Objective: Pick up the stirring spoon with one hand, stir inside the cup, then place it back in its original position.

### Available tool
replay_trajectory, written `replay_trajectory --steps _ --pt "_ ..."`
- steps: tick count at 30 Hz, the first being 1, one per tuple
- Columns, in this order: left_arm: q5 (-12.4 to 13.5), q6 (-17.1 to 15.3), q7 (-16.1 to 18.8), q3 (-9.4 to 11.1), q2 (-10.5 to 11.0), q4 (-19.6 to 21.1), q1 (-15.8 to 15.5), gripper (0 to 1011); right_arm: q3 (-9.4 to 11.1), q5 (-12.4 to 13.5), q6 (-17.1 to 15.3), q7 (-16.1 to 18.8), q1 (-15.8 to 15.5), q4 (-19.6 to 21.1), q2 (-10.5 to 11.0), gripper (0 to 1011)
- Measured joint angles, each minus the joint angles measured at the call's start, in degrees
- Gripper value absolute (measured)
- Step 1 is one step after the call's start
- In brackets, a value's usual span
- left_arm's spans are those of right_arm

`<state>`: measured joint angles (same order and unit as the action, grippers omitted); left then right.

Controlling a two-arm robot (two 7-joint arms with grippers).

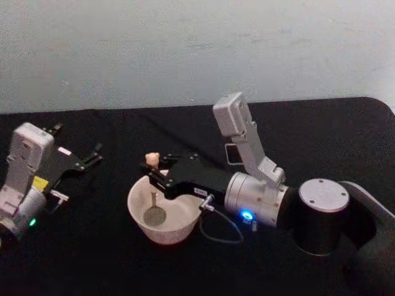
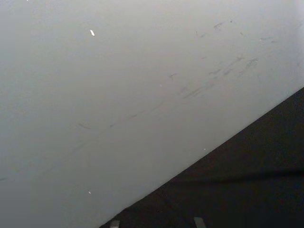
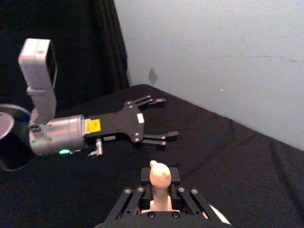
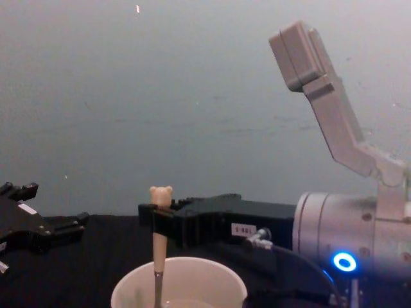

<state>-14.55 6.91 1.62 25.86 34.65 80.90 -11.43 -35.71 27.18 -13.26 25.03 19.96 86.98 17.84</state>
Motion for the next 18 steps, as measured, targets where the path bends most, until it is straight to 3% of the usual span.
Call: replay_trajectory --steps 10,18 --pt "0.00 0.00 0.00 0.00 0.00 0.00 0.00 1001 1.34 -0.56 0.20 -1.57 1.26 -2.25 -1.40 226" --pt "0.00 0.00 0.00 0.00 0.00 0.00 0.00 1001 2.71 -0.96 0.21 -2.15 1.19 -2.31 -0.77 226"
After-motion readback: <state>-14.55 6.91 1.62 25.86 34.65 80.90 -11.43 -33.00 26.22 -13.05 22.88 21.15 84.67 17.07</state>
